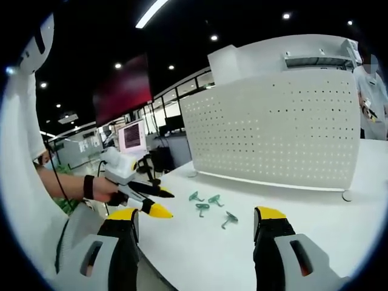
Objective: Insert the hook assembly into the mounting plate slot until the hook locks in place.
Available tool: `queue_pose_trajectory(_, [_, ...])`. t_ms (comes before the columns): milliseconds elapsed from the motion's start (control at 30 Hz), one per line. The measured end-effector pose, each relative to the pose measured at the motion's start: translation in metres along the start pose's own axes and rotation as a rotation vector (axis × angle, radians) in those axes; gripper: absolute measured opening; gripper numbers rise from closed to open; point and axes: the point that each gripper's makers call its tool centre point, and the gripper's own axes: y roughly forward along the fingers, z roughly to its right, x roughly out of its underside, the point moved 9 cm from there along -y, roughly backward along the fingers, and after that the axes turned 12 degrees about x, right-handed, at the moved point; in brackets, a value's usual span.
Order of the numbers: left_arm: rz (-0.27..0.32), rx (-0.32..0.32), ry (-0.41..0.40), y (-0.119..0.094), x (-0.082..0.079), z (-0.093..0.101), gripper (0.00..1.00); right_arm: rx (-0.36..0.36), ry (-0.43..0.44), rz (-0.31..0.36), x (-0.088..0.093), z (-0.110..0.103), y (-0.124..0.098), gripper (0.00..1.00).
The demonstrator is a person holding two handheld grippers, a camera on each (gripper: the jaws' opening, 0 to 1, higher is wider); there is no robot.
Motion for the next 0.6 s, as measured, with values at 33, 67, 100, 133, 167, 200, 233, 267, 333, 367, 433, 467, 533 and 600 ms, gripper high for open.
queue_pose_trajectory(33, [-0.004,-0.006,-0.003,0.001,0.0,-0.002,0.63,0.0,0.0,0.0,0.001,0.0,0.0,0.79])
queue_pose_trajectory(67, [-0.006,-0.007,-0.005,0.002,0.0,-0.003,0.63,0.0,0.0,0.0,0.001,0.0,0.0,0.79])
queue_pose_trajectory(100, [-0.009,-0.008,-0.009,0.003,0.0,-0.004,0.63,0.002,0.004,0.0,0.001,0.0,0.001,0.79])
queue_pose_trajectory(133, [-0.015,-0.009,-0.017,0.004,0.001,-0.006,0.62,0.002,0.005,0.0,0.001,0.0,0.001,0.79])
queue_pose_trajectory(167, [-0.016,-0.01,-0.018,0.005,0.001,-0.006,0.6,0.003,0.004,0.002,0.001,0.0,0.001,0.79])
queue_pose_trajectory(200, [-0.014,-0.013,-0.023,0.006,0.001,-0.007,0.59,0.004,0.004,0.003,0.0,0.0,0.001,0.79])
queue_pose_trajectory(233, [-0.007,-0.016,-0.029,0.006,0.001,-0.008,0.56,0.006,0.005,0.003,0.0,0.0,0.0,0.79])
queue_pose_trajectory(267, [-0.006,-0.013,-0.038,0.007,0.002,-0.01,0.55,0.007,0.005,0.004,0.0,0.0,0.0,0.79])
queue_pose_trajectory(333, [-0.013,-0.012,-0.039,0.011,0.004,-0.013,0.54,0.012,0.007,0.001,0.001,0.001,0.0,0.79])
queue_pose_trajectory(367, [-0.022,-0.01,-0.038,0.012,0.004,-0.014,0.54,0.012,0.007,0.0,0.001,0.001,-0.001,0.79])
queue_pose_trajectory(433, [-0.034,-0.006,-0.047,0.014,0.005,-0.016,0.5,0.014,0.008,0.001,0.002,0.002,-0.002,0.78])
queue_pose_trajectory(467, [-0.035,-0.003,-0.052,0.015,0.005,-0.017,0.47,0.016,0.01,-0.001,0.003,0.003,-0.002,0.78])
queue_pose_trajectory(533, [-0.034,-0.004,-0.058,0.016,0.006,-0.02,0.45,0.019,0.012,-0.004,0.004,0.003,-0.002,0.78])
queue_pose_trajectory(600, [-0.038,-0.011,-0.057,0.018,0.006,-0.023,0.44,0.023,0.01,-0.005,0.004,0.004,-0.003,0.78])
